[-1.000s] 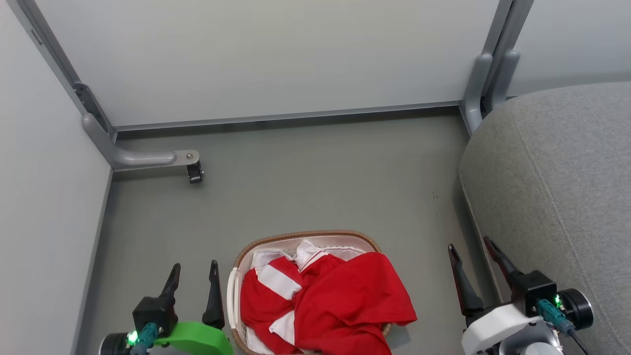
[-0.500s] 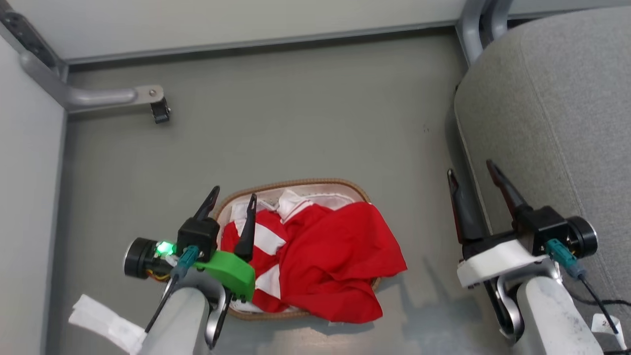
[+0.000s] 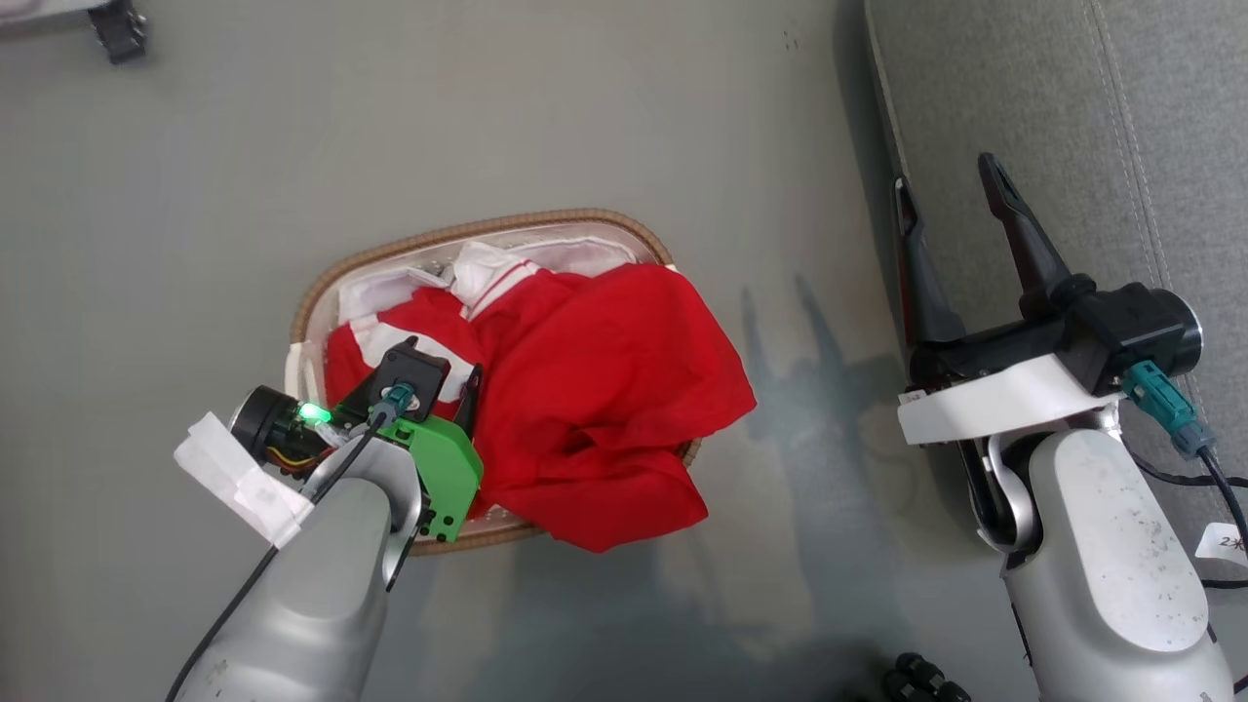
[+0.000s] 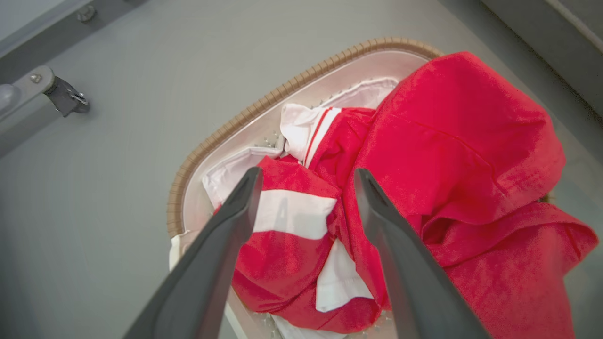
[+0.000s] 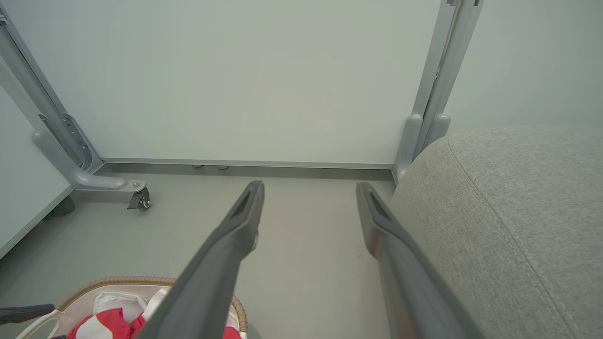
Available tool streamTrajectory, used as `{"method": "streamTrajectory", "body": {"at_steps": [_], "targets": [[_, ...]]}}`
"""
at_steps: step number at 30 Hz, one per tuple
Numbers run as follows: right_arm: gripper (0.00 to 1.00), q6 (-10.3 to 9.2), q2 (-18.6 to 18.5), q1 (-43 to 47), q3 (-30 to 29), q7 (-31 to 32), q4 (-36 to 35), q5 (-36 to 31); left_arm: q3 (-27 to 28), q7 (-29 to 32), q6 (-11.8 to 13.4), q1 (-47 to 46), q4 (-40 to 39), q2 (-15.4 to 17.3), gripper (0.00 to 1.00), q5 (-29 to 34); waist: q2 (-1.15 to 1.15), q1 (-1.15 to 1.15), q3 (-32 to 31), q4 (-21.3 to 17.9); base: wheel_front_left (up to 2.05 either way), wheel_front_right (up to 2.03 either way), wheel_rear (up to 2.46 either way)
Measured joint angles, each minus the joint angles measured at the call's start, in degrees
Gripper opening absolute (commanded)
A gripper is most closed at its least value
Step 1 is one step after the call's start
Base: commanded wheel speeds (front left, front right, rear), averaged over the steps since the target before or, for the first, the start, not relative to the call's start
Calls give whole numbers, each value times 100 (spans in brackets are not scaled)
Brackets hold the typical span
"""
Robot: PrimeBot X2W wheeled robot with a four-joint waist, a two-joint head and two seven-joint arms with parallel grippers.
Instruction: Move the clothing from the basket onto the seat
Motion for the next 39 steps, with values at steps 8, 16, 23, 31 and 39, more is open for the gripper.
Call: {"method": "streamTrajectory", "body": {"at_steps": [8,16,23,31,39], "targets": [[100,0,1,-129,148,0,-54,230,-60,147,-3,-524,797,77,100,-63,0,0,650,-421,0,0,0],[100,0,1,-221,243,0,-80,343,3,172,249,-832,1313,183,100,-140,0,0,998,-761,0,0,0],[100,0,2,-253,219,0,-88,369,100,38,642,-1039,1524,189,100,-245,0,-1,1158,-869,0,0,0],[100,0,2,-252,270,0,-78,415,126,4,947,-1203,1689,201,70,-337,0,-1,1195,-875,0,0,0],[100,0,2,-287,292,0,-68,442,-35,216,976,-1294,1826,224,40,-309,0,-1,1252,-903,0,0,0]]}}
